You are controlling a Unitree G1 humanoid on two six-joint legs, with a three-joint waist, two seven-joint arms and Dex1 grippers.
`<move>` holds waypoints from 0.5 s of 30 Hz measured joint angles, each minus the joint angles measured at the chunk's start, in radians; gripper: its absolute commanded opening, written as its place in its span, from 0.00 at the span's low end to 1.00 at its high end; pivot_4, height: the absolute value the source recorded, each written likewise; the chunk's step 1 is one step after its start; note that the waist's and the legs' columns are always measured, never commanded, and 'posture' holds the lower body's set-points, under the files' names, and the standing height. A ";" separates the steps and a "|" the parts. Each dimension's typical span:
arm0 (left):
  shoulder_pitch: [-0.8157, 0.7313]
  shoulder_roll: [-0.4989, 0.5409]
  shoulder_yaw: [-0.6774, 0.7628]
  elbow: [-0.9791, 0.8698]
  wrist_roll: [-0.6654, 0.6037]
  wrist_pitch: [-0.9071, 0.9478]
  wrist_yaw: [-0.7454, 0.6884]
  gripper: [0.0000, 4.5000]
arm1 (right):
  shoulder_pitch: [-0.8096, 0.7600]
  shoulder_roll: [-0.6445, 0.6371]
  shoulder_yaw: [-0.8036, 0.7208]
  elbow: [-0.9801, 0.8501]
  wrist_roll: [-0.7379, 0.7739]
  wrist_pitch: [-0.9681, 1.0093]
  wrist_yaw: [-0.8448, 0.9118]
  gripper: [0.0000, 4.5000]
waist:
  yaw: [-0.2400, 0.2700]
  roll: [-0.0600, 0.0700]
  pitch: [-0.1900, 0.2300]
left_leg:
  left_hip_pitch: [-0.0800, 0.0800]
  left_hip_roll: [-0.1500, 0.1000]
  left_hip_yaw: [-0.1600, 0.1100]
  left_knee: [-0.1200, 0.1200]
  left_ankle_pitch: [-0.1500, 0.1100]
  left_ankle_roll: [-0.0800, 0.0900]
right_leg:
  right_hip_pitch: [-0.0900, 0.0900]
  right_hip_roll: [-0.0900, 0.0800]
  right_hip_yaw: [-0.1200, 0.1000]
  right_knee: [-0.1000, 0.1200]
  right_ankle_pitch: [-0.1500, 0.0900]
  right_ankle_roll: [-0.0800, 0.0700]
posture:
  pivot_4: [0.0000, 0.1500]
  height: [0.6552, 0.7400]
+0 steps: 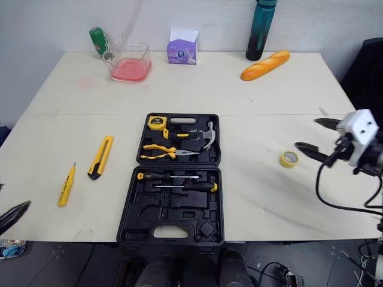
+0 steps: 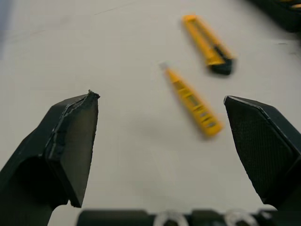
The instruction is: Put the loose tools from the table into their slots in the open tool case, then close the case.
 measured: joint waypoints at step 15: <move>0.029 -0.002 0.054 0.161 0.038 -0.021 0.168 1.00 | 0.061 -0.084 -0.063 0.437 -0.069 -0.276 -0.223 0.99 | -0.023 0.000 0.000 | 0.001 0.001 0.008 0.000 -0.003 -0.004 | -0.008 -0.002 0.010 0.007 0.001 0.000 | 1.00 1.00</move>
